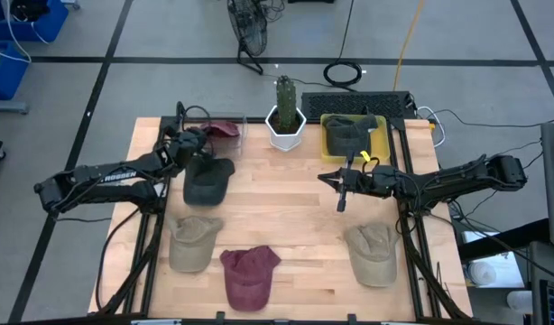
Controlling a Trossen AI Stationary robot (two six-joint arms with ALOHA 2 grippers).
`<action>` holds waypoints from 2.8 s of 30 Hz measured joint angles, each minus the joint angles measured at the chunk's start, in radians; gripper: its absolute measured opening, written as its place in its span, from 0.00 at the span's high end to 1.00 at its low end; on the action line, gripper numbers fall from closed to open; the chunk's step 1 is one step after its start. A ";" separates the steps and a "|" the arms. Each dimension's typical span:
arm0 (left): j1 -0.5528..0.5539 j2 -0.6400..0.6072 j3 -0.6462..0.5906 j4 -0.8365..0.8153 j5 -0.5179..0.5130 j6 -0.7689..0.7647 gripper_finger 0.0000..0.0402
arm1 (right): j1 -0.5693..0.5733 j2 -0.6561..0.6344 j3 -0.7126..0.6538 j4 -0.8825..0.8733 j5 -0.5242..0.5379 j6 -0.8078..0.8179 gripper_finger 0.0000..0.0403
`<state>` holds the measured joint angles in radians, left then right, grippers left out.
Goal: Pick & Place hat
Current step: Put the top red cap into the transparent bin
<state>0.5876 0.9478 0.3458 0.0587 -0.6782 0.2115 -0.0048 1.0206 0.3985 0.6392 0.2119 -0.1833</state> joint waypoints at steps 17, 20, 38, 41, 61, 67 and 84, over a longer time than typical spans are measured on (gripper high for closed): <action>-0.047 0.000 0.000 -0.050 0.053 0.156 0.95 | 0.000 0.000 0.000 0.000 0.000 0.000 0.99; -0.048 0.000 0.000 -0.049 0.051 0.146 0.87 | 0.000 0.000 0.000 -0.001 0.000 0.000 0.99; -0.081 0.000 0.000 -0.048 0.048 0.073 0.71 | 0.000 0.000 0.000 -0.001 0.000 0.000 0.99; -0.115 0.000 0.001 -0.046 0.048 0.048 0.71 | 0.000 0.000 0.000 -0.001 0.000 0.000 0.99; -0.231 0.000 0.237 -0.390 0.049 -0.217 0.71 | 0.000 0.000 0.000 -0.001 0.000 0.003 0.99; -0.225 0.000 0.230 -0.323 0.043 -0.222 0.71 | 0.000 0.000 0.000 -0.001 0.000 0.005 0.99; -0.064 0.042 0.074 -0.111 0.065 -0.267 0.71 | -0.002 0.000 0.000 -0.001 0.000 0.006 0.99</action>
<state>0.5241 0.9896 0.4198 -0.0518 -0.6133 -0.0551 -0.0071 1.0203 0.3985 0.6384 0.2123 -0.1776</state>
